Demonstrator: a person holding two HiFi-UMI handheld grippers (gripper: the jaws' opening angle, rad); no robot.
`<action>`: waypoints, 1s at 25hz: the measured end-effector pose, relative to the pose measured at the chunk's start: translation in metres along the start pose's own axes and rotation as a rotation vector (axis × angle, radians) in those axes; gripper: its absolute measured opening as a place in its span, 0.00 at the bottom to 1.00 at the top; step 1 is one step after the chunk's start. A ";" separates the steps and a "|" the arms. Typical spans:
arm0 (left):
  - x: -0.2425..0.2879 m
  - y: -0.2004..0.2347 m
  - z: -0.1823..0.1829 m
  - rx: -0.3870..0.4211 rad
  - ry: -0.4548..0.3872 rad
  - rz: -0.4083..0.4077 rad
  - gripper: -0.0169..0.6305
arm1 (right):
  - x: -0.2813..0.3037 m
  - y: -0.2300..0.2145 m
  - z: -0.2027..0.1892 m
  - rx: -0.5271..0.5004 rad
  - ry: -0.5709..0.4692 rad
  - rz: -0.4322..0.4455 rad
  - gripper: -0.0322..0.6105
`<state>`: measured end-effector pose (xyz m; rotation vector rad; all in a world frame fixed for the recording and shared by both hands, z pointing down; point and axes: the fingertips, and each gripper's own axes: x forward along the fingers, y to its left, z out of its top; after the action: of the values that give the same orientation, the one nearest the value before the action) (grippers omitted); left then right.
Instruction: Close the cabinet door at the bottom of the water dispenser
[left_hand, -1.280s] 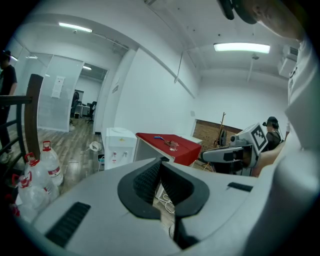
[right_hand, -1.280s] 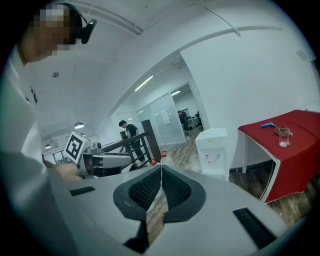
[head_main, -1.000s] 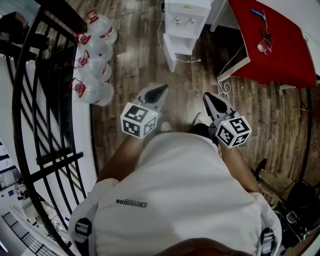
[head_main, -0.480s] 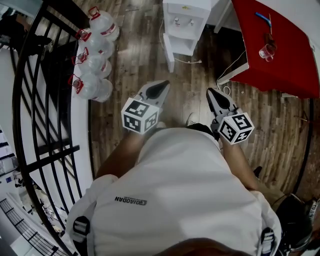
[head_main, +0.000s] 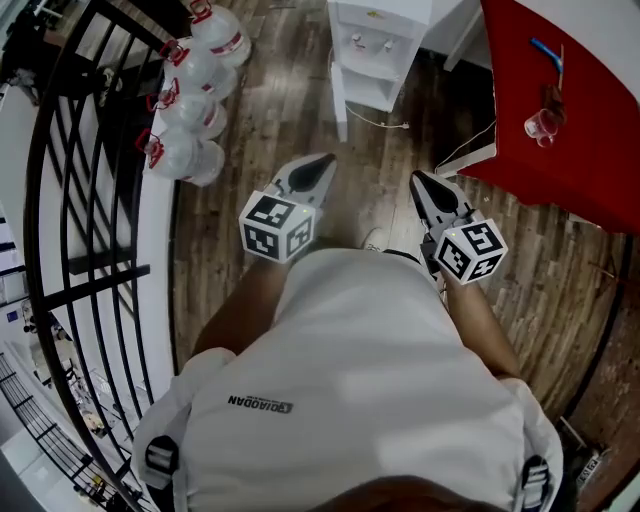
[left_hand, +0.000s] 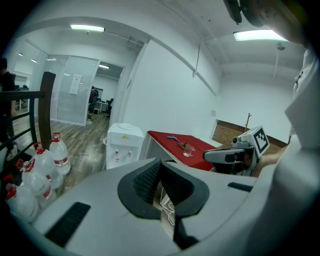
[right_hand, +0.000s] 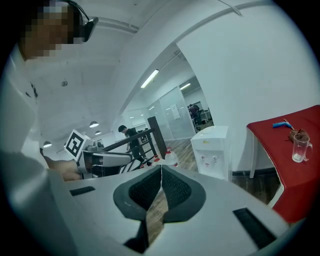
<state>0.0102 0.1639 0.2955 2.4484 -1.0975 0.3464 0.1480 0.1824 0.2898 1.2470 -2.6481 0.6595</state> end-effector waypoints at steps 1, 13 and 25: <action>0.004 -0.001 -0.002 -0.004 0.005 0.014 0.02 | 0.000 -0.006 -0.002 0.002 0.007 0.010 0.09; 0.016 0.017 -0.011 -0.029 0.099 0.096 0.02 | 0.036 -0.026 -0.030 0.061 0.096 0.101 0.09; 0.056 0.120 -0.013 -0.025 0.161 0.057 0.02 | 0.140 -0.038 -0.045 -0.048 0.227 0.050 0.09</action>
<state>-0.0441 0.0624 0.3627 2.3259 -1.0972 0.5342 0.0833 0.0834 0.3857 1.0298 -2.4993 0.6959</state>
